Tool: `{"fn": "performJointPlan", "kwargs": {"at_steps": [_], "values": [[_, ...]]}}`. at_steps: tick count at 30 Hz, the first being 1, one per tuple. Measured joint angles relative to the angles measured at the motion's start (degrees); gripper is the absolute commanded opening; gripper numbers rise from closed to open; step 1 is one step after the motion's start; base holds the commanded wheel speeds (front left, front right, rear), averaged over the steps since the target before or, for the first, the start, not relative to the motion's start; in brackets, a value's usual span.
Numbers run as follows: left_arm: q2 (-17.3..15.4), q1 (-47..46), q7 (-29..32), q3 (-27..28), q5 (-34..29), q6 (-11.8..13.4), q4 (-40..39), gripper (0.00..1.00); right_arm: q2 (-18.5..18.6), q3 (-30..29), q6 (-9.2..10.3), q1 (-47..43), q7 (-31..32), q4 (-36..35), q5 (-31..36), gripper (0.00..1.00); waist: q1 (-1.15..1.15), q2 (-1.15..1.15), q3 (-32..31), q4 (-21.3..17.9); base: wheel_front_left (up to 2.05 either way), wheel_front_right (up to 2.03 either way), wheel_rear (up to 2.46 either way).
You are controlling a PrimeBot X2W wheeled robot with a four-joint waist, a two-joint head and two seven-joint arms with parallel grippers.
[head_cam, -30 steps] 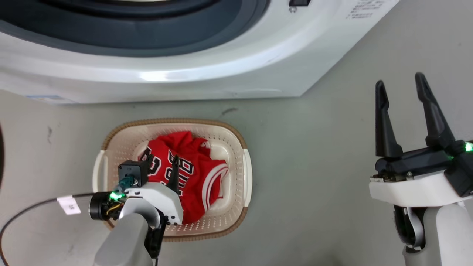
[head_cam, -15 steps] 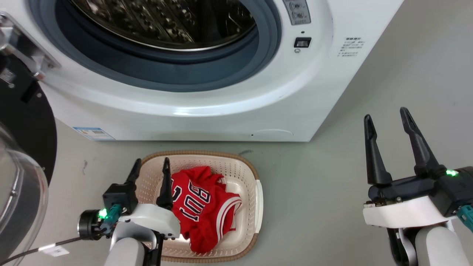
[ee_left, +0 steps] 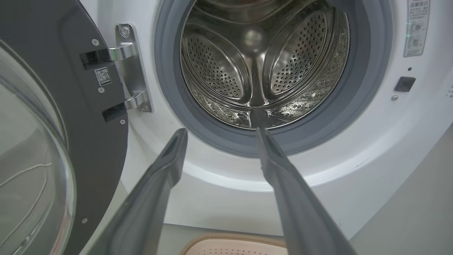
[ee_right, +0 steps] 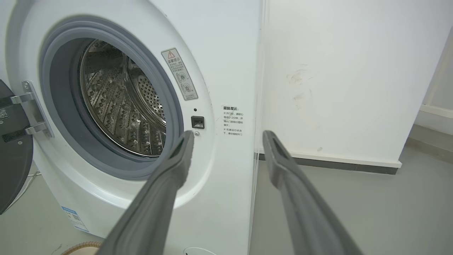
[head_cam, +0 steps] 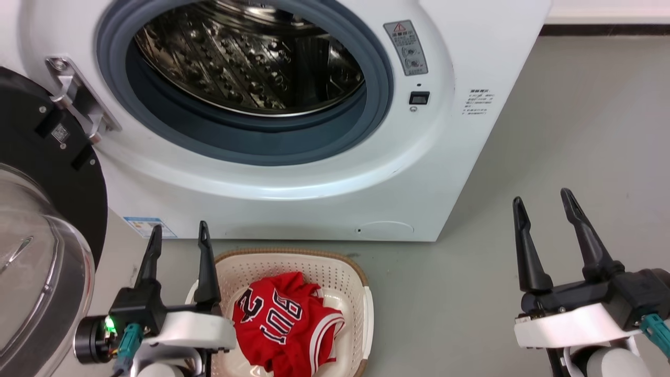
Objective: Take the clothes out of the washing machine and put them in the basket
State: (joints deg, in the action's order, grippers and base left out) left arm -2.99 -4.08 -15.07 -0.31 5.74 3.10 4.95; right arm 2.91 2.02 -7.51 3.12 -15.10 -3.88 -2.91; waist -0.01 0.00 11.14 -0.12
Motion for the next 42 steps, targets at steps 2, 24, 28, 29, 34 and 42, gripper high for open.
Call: {"fn": "performJointPlan", "kwargs": {"at_steps": [2, 24, 28, 29, 34, 42], "values": [[0.0, 1.3, 0.0, -0.1, 0.1, 0.5, -1.0, 1.0, 0.0, -0.2, -0.01, -0.7, 0.0, 0.1, -0.1, 1.0, 0.0, 0.0, -1.0, -0.1, 0.0, 0.0, 0.0], [0.1, 8.9, 0.0, -0.5, -1.1, 1.5, -2.9, 1.0, 0.0, -0.6, 0.0, -7.5, 0.0, 1.2, -0.8, 1.0, 0.0, 0.0, -9.7, -0.7, 0.0, 0.0, 0.0], [0.1, 9.4, 0.0, -0.3, -1.1, 1.7, -2.6, 1.0, 0.0, -0.5, -0.01, -7.9, 0.0, 1.4, -0.9, 1.0, 0.01, 0.0, -10.2, -0.9, 0.0, 0.0, 0.0], [0.1, 9.5, 0.0, -0.3, -1.0, 1.7, -2.5, 1.0, 0.0, -0.5, -0.01, -7.9, 0.0, 1.4, -0.9, 1.0, 0.01, 0.0, -10.3, -0.9, 0.0, 0.0, 0.0], [0.1, 9.6, 0.0, -0.2, -1.0, 1.8, -2.2, 1.0, 0.0, -0.5, 0.0, -7.9, 0.0, 1.5, -0.9, 1.0, 0.01, 0.0, -10.5, -1.1, 0.0, 0.0, 0.0], [0.1, 9.6, 0.0, 0.0, -0.9, 1.7, -2.1, 1.0, 0.0, -0.3, -0.01, -8.1, 0.0, 1.6, -1.0, 1.0, 0.01, 0.0, -10.5, -1.4, 0.0, 0.0, 0.0]]}}
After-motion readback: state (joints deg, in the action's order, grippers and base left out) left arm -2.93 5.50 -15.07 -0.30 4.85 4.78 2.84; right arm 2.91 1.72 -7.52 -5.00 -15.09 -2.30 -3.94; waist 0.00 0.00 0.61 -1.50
